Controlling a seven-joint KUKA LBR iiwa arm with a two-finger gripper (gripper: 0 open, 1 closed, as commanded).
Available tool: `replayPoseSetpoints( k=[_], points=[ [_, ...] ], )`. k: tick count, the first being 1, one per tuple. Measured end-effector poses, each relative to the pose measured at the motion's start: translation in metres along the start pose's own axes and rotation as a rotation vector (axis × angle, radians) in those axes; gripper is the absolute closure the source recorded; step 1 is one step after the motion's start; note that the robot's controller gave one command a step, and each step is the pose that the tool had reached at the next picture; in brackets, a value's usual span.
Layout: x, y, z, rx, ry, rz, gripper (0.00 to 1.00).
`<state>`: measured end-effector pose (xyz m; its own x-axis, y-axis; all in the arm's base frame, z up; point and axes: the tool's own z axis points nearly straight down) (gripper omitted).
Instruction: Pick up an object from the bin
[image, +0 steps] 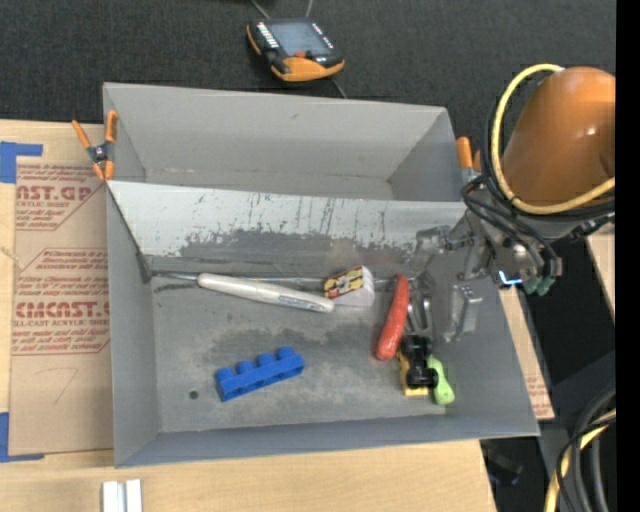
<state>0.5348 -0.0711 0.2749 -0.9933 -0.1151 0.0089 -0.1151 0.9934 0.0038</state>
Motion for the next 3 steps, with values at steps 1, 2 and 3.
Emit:
replayPoseSetpoints(
  k=[1,2,3],
  points=[
    [-0.004,-0.012,0.005,0.007,-0.017,-0.021,0.00],
    [0.023,0.003,0.040,0.000,-0.001,-0.054,0.00],
    [0.011,-0.003,0.048,0.007,-0.017,-0.093,0.00]
  ],
)
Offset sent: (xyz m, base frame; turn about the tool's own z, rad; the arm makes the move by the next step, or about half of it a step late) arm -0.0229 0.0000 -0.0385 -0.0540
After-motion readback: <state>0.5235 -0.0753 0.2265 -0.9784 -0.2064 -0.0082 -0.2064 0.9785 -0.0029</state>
